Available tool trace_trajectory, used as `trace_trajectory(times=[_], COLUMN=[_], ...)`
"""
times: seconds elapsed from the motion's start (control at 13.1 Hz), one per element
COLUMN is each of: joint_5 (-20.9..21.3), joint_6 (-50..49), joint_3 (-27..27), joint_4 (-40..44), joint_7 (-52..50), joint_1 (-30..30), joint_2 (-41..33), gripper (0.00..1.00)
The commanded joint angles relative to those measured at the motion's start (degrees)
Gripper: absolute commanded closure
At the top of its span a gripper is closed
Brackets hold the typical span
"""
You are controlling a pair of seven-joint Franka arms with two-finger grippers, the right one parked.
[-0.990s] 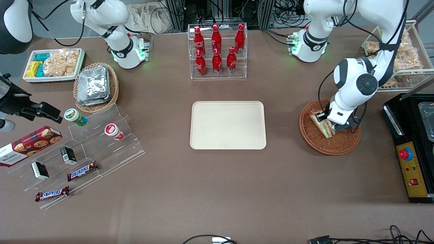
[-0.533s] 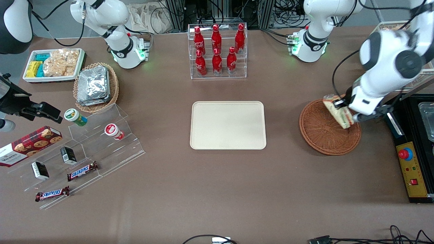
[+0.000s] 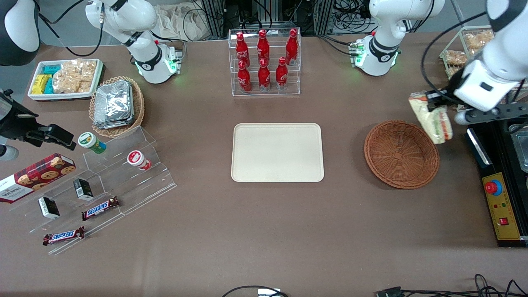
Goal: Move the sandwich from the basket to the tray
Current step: 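Lift the sandwich out of the basket and carry it over the tray, then lower the sandwich onto the cream tray and open the left gripper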
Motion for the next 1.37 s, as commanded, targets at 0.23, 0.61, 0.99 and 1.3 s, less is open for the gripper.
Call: trace_trajectory(times=[0.23, 0.61, 0.99, 1.3], joint_5=[1.5, 5.5, 15.3, 17.9], joint_6=[-1.1, 14.4, 31.5, 38.2], joint_3=[-25.8, -27.3, -27.3, -27.2], joint_4=[10.7, -2.2, -12.7, -13.6], joint_7=[-20.4, -20.5, -21.5, -22.2], joint_1=[2.4, 1.7, 1.5, 0.3], joint_2=[12.1, 13.8, 23.0, 30.6], gripper=[0.99, 0.99, 0.99, 0.93])
